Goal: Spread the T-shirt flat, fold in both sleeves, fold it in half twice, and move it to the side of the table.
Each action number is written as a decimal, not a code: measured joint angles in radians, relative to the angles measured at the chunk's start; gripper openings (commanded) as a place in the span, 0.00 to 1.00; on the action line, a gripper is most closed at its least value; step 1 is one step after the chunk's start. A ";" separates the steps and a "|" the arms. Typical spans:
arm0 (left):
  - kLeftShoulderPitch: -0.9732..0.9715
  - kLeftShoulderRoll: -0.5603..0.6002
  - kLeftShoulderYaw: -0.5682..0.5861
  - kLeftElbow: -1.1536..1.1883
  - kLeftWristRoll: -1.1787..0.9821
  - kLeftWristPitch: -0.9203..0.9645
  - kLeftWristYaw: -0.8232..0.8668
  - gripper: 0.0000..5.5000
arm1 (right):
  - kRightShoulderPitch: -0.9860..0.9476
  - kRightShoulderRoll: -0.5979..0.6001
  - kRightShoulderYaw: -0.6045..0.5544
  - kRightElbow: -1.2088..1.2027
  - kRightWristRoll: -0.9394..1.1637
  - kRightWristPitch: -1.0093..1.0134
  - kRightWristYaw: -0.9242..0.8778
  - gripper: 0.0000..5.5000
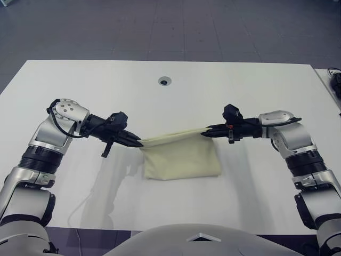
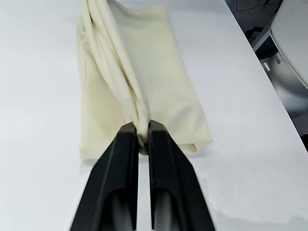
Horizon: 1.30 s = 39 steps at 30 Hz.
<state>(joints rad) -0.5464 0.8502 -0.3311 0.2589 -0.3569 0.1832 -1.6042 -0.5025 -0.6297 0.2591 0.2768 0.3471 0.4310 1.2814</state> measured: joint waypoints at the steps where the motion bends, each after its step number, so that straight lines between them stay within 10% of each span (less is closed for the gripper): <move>1: -0.009 0.004 -0.001 0.000 -0.004 0.006 0.000 0.02 | -0.001 0.005 0.000 0.004 -0.004 -0.001 0.000 0.04; 10: -0.087 -0.101 -0.047 0.210 0.099 -0.022 0.004 0.02 | -0.007 0.037 -0.006 0.074 -0.049 -0.007 -0.007 0.04; 15: -0.181 -0.204 -0.027 0.431 0.160 -0.084 0.068 0.20 | -0.009 0.049 -0.019 0.128 -0.054 -0.006 -0.020 0.04; 30: -0.282 -0.365 0.097 0.822 0.325 -0.352 0.507 0.67 | -0.138 0.162 -0.261 0.424 -0.050 -0.029 -0.353 0.51; 39: -0.285 -0.305 0.267 0.771 0.335 -0.488 0.868 0.95 | -0.054 0.202 -0.201 -0.020 0.140 0.269 -0.218 0.25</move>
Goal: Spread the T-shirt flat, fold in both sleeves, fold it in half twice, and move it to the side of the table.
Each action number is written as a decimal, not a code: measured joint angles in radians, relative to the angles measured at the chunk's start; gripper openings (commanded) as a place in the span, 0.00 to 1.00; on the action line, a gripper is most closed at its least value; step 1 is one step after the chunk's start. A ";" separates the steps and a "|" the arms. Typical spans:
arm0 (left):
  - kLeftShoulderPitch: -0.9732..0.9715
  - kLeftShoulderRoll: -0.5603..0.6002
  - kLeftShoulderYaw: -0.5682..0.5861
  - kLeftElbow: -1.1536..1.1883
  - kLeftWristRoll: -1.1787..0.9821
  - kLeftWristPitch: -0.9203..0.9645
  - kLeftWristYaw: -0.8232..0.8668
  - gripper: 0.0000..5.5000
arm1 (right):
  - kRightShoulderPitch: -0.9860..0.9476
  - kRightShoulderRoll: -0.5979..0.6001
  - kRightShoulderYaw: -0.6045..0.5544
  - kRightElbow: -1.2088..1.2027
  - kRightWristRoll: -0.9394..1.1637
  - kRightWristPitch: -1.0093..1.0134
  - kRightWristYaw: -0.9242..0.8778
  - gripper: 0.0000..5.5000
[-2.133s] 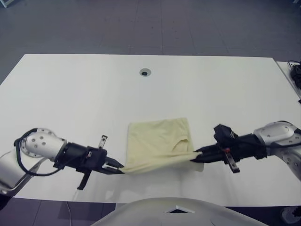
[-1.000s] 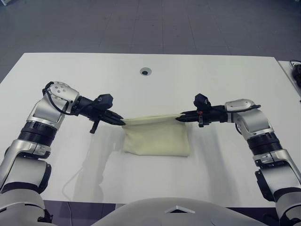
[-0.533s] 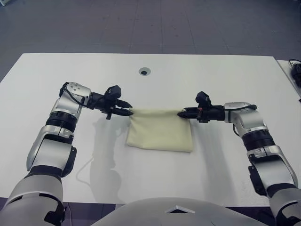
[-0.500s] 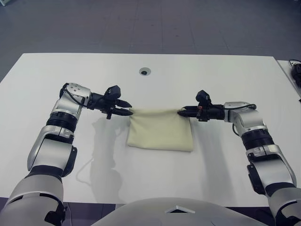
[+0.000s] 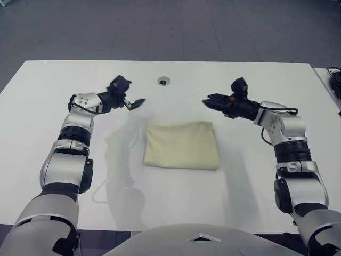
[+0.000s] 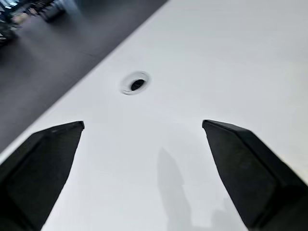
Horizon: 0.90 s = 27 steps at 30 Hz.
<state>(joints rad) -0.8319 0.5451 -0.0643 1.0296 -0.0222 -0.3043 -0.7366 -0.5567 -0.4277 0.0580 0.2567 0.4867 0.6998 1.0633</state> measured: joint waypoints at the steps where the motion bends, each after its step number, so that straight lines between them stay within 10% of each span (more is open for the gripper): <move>1: 0.008 0.023 0.020 -0.035 -0.001 -0.002 0.031 0.97 | 0.021 0.005 0.021 -0.049 0.040 0.067 0.021 0.29; 12: 0.298 0.019 0.077 -0.545 -0.044 0.163 0.093 0.98 | -0.144 0.135 -0.148 0.349 0.115 0.601 -0.342 0.59; 22: 0.365 -0.007 0.077 -0.693 -0.041 0.211 0.180 0.98 | -0.261 -0.011 -0.562 0.768 0.131 -0.116 -0.965 0.86; 27: 0.462 -0.089 0.053 -0.855 -0.038 0.276 0.239 0.98 | -0.174 -0.148 -0.583 0.849 0.030 -0.334 -1.039 0.98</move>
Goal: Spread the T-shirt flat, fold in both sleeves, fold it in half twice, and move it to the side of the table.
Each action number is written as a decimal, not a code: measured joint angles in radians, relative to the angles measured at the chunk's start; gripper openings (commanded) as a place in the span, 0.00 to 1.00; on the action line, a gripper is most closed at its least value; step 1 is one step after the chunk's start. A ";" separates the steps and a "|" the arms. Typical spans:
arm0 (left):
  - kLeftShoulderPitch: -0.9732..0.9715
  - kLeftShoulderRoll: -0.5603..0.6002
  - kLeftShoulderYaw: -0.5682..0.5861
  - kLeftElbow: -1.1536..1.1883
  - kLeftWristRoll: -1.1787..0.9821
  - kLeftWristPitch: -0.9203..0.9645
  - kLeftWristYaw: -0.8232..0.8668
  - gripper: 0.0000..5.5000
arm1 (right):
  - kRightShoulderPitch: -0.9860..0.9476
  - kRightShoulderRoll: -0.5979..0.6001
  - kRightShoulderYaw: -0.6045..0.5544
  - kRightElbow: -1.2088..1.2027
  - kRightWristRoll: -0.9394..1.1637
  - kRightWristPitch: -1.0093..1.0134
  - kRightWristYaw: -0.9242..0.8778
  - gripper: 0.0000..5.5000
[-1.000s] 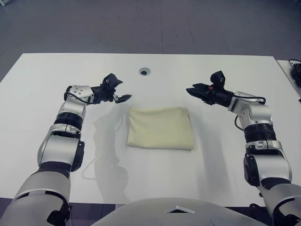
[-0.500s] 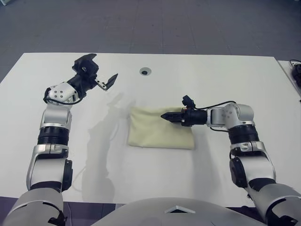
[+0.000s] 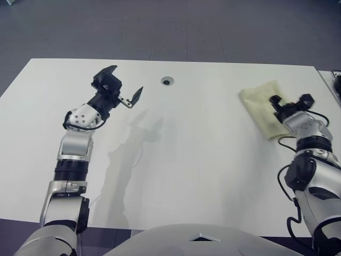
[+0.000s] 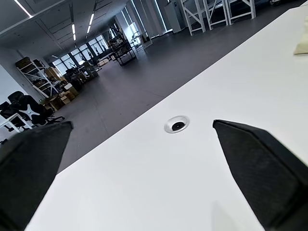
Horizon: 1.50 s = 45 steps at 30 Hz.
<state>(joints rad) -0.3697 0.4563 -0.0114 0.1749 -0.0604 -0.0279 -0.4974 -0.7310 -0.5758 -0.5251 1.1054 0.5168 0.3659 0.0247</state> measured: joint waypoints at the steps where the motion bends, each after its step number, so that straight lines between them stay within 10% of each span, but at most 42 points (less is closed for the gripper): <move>1: 0.004 -0.006 -0.004 -0.007 0.001 0.008 0.003 0.98 | 0.004 -0.002 0.010 0.006 -0.017 -0.017 0.015 0.98; 11: 0.056 -0.023 -0.007 -0.114 0.026 0.010 0.054 0.98 | 0.182 0.036 0.110 -0.547 -0.124 -0.148 0.087 0.98; 20: 0.214 -0.330 0.041 -0.359 0.019 0.021 0.405 0.83 | 0.647 0.310 0.588 -1.256 -0.578 -0.404 -0.055 0.77; 45: 0.288 -0.350 -0.036 -0.371 0.217 -0.036 0.476 0.04 | 0.656 0.403 0.517 -1.285 -0.596 -0.362 -0.033 0.02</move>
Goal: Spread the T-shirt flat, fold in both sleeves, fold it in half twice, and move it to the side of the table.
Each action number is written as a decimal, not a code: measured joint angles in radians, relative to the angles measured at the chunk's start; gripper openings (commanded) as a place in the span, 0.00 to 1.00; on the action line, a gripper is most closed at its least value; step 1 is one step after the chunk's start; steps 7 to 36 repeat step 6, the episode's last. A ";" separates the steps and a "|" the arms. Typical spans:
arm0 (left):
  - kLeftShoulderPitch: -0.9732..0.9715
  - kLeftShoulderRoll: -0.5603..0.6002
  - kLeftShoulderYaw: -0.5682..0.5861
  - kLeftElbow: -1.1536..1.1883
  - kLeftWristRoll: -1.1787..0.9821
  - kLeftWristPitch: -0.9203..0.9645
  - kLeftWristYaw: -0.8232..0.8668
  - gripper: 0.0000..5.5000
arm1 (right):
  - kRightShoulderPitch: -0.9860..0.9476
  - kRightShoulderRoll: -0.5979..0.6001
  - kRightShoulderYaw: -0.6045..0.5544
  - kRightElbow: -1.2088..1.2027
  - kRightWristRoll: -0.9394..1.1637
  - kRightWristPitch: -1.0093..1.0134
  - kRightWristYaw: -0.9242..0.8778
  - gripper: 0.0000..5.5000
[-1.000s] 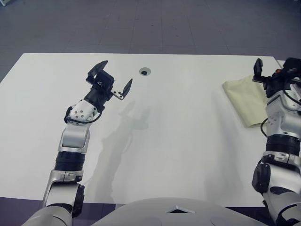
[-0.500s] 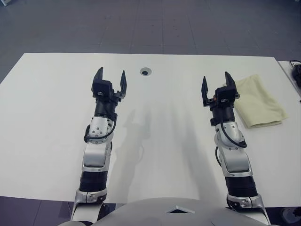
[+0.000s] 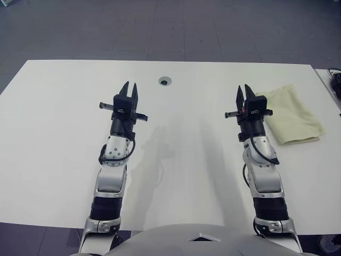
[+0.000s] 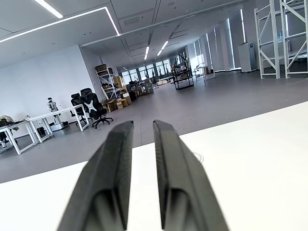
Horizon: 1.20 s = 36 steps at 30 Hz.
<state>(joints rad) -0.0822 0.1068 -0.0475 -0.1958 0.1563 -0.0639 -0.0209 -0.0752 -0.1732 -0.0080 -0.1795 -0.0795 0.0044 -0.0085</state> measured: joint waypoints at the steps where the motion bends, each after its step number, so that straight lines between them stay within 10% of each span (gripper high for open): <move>1: -0.004 0.000 0.002 0.004 0.000 -0.002 0.001 0.01 | 0.000 0.000 -0.005 0.000 0.001 0.001 0.001 0.00; 36: -0.016 -0.001 0.020 0.009 -0.005 -0.031 0.007 0.01 | 0.002 0.002 -0.023 0.001 0.002 0.006 0.002 0.00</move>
